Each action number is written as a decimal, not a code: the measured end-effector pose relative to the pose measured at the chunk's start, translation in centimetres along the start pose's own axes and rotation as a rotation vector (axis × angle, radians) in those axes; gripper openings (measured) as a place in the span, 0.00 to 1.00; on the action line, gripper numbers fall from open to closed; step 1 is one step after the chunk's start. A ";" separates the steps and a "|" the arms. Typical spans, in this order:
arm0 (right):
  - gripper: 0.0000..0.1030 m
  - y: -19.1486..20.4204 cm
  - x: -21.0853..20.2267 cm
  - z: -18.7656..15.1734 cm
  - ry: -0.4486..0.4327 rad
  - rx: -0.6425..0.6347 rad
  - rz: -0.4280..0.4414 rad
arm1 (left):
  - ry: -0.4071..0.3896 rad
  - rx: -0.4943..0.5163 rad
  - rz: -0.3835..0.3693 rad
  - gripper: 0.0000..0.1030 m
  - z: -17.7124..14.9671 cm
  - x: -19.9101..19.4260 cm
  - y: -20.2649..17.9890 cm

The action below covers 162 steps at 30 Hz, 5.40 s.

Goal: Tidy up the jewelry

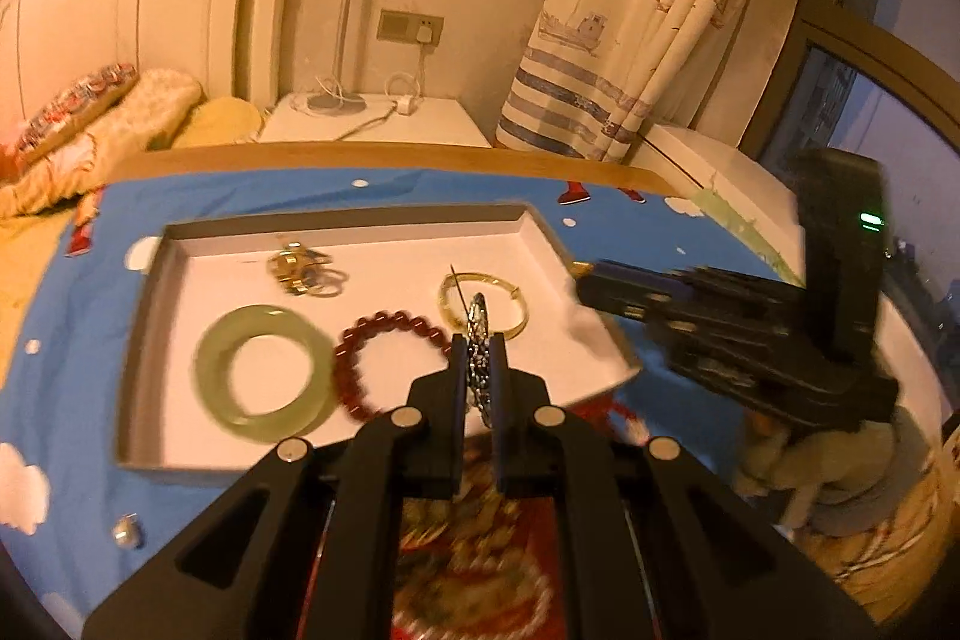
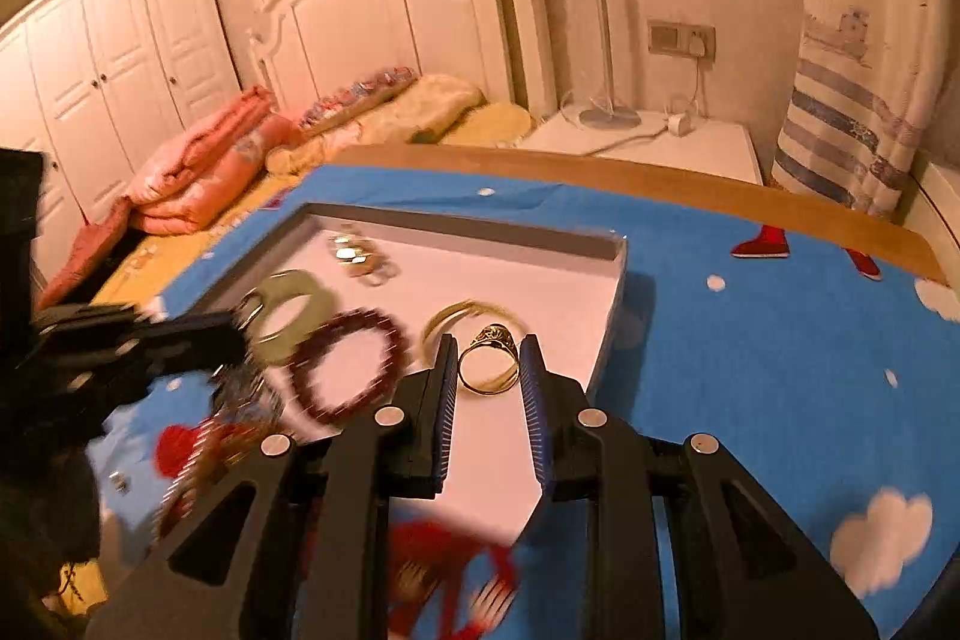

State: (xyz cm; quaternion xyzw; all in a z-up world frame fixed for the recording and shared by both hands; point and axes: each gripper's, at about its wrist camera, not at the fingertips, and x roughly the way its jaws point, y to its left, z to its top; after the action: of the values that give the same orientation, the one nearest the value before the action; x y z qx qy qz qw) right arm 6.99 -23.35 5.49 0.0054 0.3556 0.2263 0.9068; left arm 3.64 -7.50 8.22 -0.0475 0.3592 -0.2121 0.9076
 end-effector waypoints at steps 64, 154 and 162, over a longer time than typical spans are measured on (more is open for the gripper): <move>0.29 14.4 0.3 -6.3 0.137 -0.261 0.093 | 0.111 -0.250 0.708 0.97 -9.5 -7.4 15.6; 0.06 -3.9 -10.7 -10.4 -0.260 0.370 0.516 | 0.146 0.274 0.143 0.97 -8.5 -1.3 -6.3; 0.06 -4.2 -10.6 -10.6 -0.260 0.368 0.511 | 0.150 0.088 0.148 0.95 -6.8 0.2 -3.0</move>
State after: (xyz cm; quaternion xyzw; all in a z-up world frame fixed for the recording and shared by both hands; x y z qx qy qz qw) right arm -5.02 -33.11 3.64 0.2867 0.2588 0.3757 0.8424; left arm -1.90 -9.86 3.81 0.0352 0.4189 -0.1629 0.8926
